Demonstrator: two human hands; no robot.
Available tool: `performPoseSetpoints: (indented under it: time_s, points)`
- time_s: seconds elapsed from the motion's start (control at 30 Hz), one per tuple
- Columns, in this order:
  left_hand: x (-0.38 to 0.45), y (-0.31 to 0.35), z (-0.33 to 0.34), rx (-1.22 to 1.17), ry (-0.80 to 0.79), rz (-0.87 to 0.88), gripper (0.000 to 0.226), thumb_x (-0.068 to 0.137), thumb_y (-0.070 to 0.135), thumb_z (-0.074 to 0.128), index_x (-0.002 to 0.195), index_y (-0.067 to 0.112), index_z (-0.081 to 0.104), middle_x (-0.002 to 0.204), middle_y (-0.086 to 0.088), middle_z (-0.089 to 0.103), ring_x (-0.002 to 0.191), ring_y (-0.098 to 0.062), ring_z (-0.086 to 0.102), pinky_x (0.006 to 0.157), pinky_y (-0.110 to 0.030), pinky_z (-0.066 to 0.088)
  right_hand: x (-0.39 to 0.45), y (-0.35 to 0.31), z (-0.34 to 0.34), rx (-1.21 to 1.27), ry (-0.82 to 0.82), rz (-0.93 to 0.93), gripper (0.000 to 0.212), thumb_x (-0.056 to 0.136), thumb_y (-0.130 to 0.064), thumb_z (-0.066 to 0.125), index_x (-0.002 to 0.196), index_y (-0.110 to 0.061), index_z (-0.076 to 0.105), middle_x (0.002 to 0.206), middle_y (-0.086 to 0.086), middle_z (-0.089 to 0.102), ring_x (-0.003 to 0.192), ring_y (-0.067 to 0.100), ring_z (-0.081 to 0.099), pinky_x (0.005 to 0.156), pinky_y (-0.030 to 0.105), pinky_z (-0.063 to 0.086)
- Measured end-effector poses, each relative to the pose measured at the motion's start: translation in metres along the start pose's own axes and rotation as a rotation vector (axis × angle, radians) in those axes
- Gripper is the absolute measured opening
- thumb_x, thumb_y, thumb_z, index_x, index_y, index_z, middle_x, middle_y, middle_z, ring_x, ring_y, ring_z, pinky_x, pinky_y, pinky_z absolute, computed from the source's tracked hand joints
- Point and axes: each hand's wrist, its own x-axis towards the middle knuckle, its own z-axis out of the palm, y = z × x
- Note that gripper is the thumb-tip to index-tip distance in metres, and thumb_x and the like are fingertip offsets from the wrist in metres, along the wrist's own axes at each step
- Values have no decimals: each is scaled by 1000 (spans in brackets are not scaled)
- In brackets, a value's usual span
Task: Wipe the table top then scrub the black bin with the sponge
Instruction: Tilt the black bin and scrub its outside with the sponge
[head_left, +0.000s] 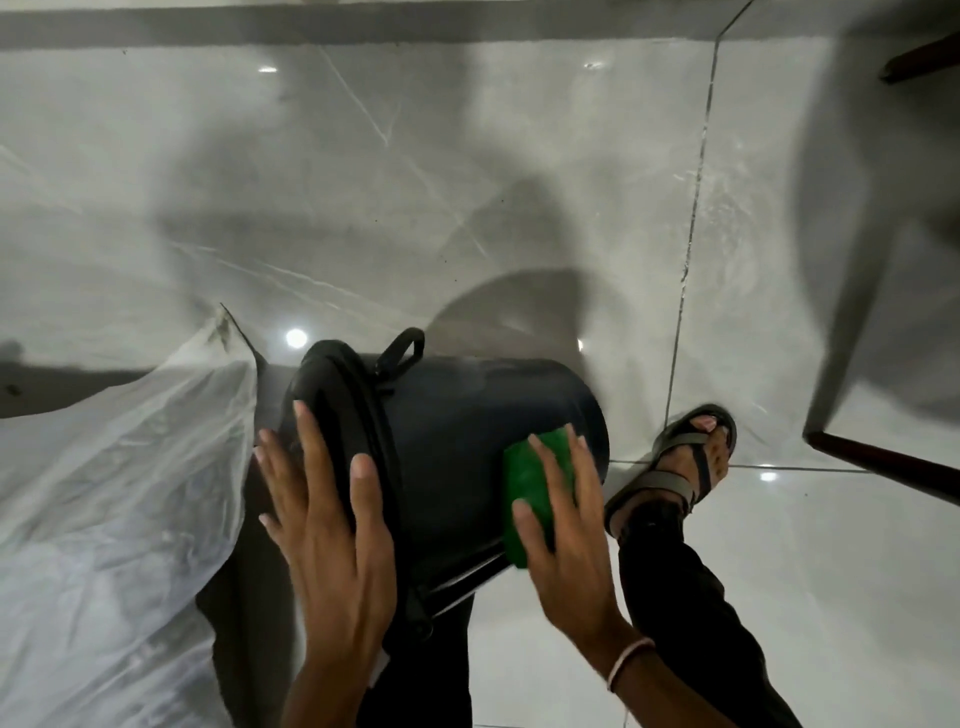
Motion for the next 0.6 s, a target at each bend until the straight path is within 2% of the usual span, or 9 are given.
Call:
performPoseSetpoints:
  time_s: [0.07, 0.13, 0.2, 0.27, 0.33, 0.43, 0.47, 0.53, 0.6]
  points:
    - [-9, -3, 2, 28, -10, 51, 63, 98, 66, 19, 159, 57, 3, 179, 11, 1, 164, -3, -9, 133, -54, -1, 31, 9, -5, 73, 52, 143, 54, 99, -65, 34, 152, -55, 29, 173, -5, 17, 161, 21, 15, 127, 41, 20]
    - [-22, -6, 7, 43, -17, 97, 61, 99, 60, 21, 157, 60, 3, 179, 13, 2, 162, 3, -9, 132, -52, -1, 78, 22, -15, 72, 71, 324, 64, 92, -66, 38, 147, -37, 48, 161, 8, 41, 151, 30, 35, 125, 51, 32]
    - [-34, -8, 16, 56, -28, 145, 62, 100, 57, 24, 159, 61, 3, 179, 13, 1, 163, 1, -8, 131, -50, -2, 111, 15, -28, -7, 4, 371, 69, 86, -67, 40, 137, -24, 59, 145, 11, 56, 137, 36, 51, 114, 56, 43]
    - [-40, -12, 22, 77, -17, 195, 62, 102, 59, 24, 160, 61, 2, 179, 11, 1, 164, -3, -6, 130, -52, -1, 107, -8, -28, -43, -116, 262, 60, 92, -58, 47, 141, -26, 57, 153, 8, 52, 146, 30, 43, 120, 51, 35]
    - [-43, -24, 22, 98, 11, 232, 59, 104, 66, 18, 161, 59, 3, 179, 8, 2, 165, -6, -5, 130, -56, 2, 66, -42, -24, 0, -154, 10, 58, 94, -55, 48, 149, -36, 48, 167, -3, 35, 158, 14, 20, 128, 42, 18]
    - [-52, -47, 19, 90, 29, 279, 61, 105, 63, 19, 163, 54, 5, 180, 3, 4, 166, -11, -1, 130, -66, 4, -12, -47, -18, 71, -245, -199, 60, 97, -54, 49, 154, -42, 38, 173, -9, 19, 163, 14, 4, 128, 38, 11]
    - [-55, -52, 19, 85, 28, 313, 62, 106, 63, 20, 164, 51, 6, 180, -1, 6, 167, -14, 1, 130, -66, 4, -16, -29, -22, 40, -239, -208, 61, 98, -54, 48, 156, -42, 35, 173, -9, 18, 163, 14, 4, 128, 39, 11]
    - [-60, -59, 22, 119, 15, 397, 63, 107, 63, 19, 166, 45, 9, 178, -12, 10, 167, -21, 2, 131, -63, 2, 2, 13, -27, -27, -177, -26, 63, 96, -57, 41, 156, -41, 32, 173, -7, 21, 162, 15, 10, 129, 37, 13]
    - [-66, -64, 26, 211, 5, 478, 64, 108, 61, 19, 167, 39, 10, 175, -21, 12, 167, -27, 2, 130, -62, 0, 45, 50, -31, 9, -147, 229, 65, 92, -55, 42, 151, -29, 46, 162, 2, 43, 154, 25, 35, 124, 38, 30]
